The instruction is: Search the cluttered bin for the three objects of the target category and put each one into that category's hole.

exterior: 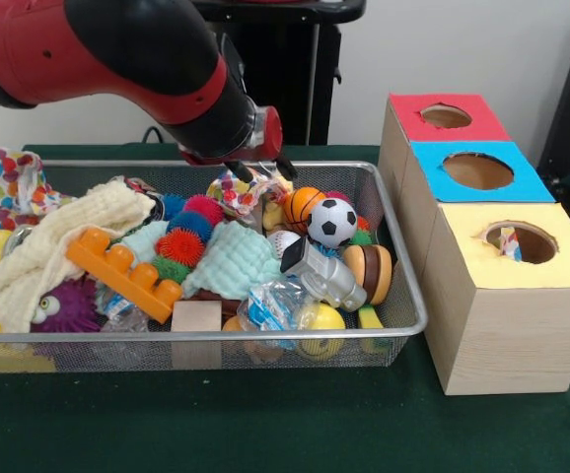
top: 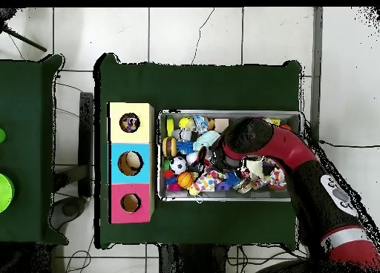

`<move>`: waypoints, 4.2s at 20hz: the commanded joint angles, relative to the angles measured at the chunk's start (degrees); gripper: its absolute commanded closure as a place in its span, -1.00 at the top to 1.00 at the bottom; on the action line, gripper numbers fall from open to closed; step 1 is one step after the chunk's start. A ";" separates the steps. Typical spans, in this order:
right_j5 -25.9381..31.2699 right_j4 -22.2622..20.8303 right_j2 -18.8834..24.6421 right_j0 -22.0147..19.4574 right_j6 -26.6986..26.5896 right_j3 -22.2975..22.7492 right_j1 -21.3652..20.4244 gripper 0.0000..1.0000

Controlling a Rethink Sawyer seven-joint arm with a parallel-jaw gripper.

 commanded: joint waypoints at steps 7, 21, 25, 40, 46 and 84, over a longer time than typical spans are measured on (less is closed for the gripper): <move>7.17 -0.70 1.46 -0.38 -5.41 -0.80 -3.16 1.00; -11.10 -5.68 -0.27 0.38 -2.13 12.33 -4.47 1.00; -13.61 -7.21 -1.07 1.08 -1.31 12.35 -3.01 1.00; -18.70 -11.97 -6.06 5.16 2.68 10.87 -4.22 1.00; -18.28 -13.19 -6.26 4.44 -0.12 11.31 -4.97 1.00; -18.30 -14.96 -4.51 1.46 -2.87 10.60 0.92 -1.00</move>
